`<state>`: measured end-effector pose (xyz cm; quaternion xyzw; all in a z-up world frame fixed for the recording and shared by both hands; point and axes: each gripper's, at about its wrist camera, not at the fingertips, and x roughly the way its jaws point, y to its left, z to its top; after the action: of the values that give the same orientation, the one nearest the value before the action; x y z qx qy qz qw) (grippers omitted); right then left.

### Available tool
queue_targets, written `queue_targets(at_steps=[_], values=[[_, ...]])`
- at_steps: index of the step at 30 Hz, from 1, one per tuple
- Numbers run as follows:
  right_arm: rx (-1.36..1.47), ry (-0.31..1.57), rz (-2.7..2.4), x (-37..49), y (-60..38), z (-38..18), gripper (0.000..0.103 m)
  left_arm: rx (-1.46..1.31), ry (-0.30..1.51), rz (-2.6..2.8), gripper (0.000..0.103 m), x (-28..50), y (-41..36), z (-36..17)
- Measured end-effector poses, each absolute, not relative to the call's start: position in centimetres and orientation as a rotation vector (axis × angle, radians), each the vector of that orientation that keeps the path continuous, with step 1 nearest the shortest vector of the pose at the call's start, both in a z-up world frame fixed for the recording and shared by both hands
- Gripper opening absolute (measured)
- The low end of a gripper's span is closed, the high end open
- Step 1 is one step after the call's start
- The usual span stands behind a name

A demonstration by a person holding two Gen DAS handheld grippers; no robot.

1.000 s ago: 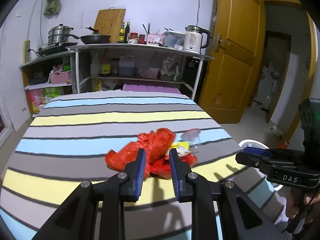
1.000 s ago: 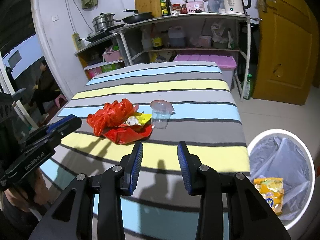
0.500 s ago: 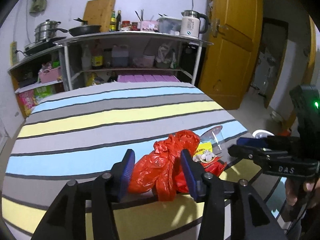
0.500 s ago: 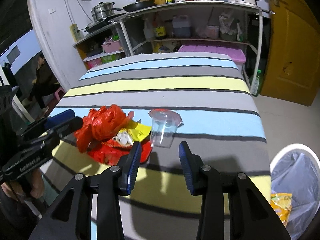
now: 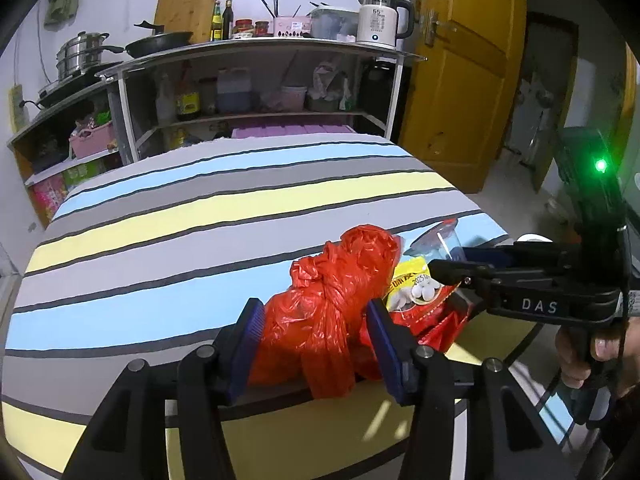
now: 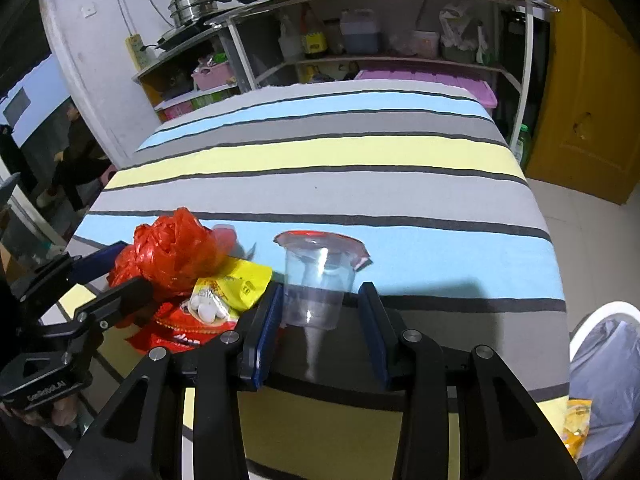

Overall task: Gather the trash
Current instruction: 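Grasp the red plastic bag with the left gripper while the right grasps the clear cup, then carry the red bag and clear cup with both grippers over the bin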

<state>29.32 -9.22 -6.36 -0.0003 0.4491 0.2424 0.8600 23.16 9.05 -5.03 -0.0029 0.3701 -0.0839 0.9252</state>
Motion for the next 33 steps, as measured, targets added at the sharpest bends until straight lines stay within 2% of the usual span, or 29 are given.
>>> queue_targets(at_steps=[2, 12, 33], values=[[0.007, 0.938, 0.516, 29.2, -9.3, -6.2, 0.030, 0.015, 0.770, -0.152, 0.052, 23.2, 8.7, -5.1], [0.011, 0.877, 0.523, 27.1, -10.3, -4.8, 0.031, 0.024, 0.744, -0.115, 0.046, 21.8, 8.1, -4.7], [0.035, 0.755, 0.525, 18.5, -15.0, 0.0, 0.031, -0.112, 0.623, -0.069, 0.045, 13.7, 6.5, 0.1]])
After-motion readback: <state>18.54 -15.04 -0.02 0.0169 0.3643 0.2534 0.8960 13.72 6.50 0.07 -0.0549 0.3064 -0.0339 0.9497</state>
